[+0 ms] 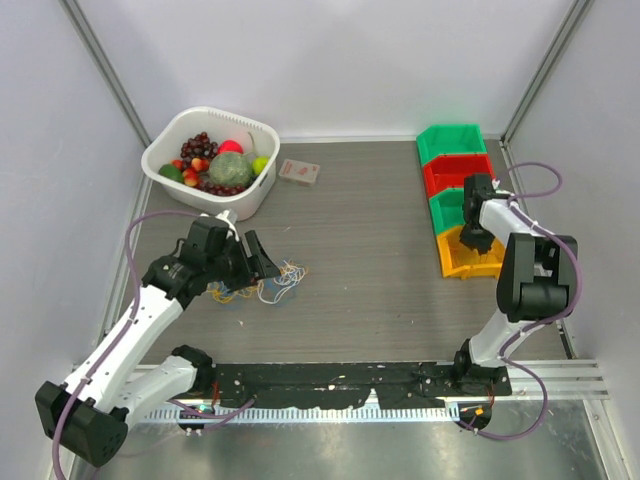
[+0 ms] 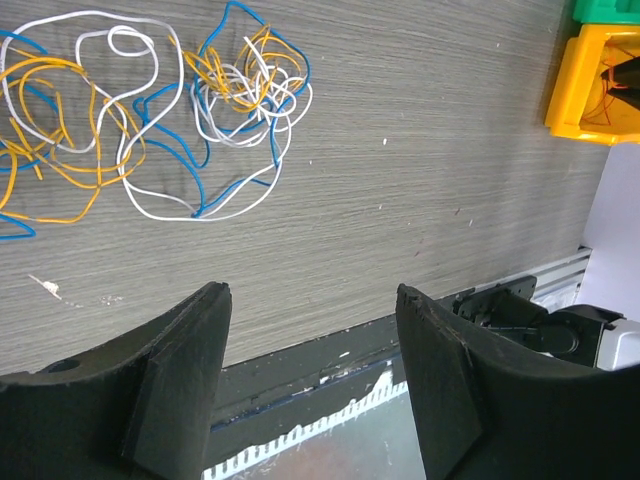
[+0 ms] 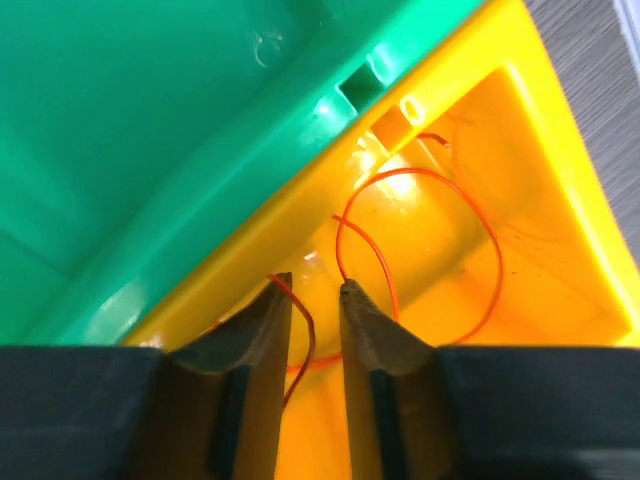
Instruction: Untangle the cables
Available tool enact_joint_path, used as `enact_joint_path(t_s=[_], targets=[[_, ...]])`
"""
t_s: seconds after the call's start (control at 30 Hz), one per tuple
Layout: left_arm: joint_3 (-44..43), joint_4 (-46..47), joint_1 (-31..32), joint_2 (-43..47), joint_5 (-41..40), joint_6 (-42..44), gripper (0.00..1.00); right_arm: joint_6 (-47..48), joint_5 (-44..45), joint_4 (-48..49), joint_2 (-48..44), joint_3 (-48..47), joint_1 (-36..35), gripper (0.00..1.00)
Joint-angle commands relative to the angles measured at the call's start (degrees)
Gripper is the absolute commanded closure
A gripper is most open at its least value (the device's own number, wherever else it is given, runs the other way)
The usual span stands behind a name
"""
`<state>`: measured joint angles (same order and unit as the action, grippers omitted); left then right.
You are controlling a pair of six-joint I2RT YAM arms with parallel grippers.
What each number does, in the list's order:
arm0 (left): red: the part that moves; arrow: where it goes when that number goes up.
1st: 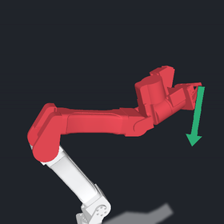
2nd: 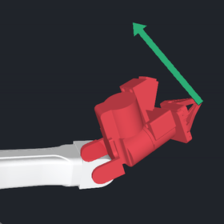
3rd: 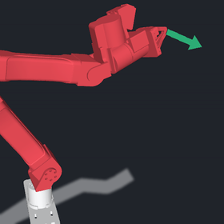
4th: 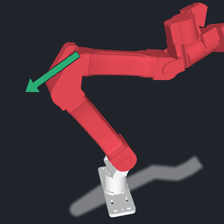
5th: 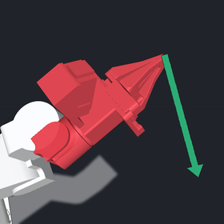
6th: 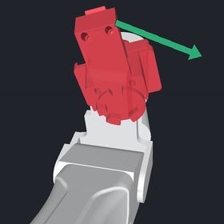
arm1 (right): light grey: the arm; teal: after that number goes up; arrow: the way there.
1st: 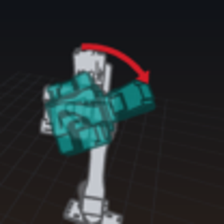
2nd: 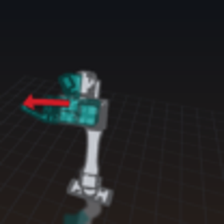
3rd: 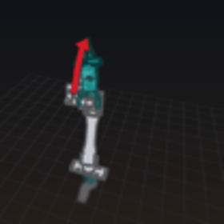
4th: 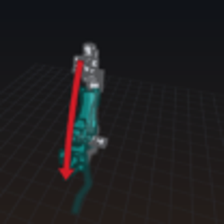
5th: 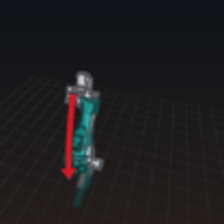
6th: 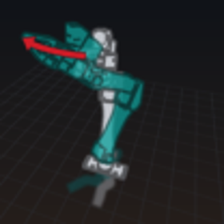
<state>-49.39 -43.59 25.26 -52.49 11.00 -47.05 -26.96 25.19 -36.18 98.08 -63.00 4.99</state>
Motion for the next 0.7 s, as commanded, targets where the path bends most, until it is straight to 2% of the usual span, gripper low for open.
enact_joint_path(t_s=[0.0, 0.1, 0.4, 0.67], targets=[[-2.6, 2.1, 0.1, -0.9, 2.1, 2.0, 0.3, 0.2, 0.6, -4.0, -6.5, -1.6, 0.1, 0.57], [-2.6, 3.2, 0.0, -1.6, 2.4, 2.6, 0.29, 1.4, 0.4, -5.8, -10.8, -1.4, 0.1, 0.47], [-2.7, 5.8, 0.0, -4.6, 3.5, 3.9, 0.28, 3.9, 2.1, -11.9, -18.2, -7.1, 0.1, 0.4], [-3.9, 3.8, 0.0, -4.4, 3.0, 6.3, 0.28, 1.7, -6.5, -12.9, -17.2, -13.6, 0.1, 0.36]])
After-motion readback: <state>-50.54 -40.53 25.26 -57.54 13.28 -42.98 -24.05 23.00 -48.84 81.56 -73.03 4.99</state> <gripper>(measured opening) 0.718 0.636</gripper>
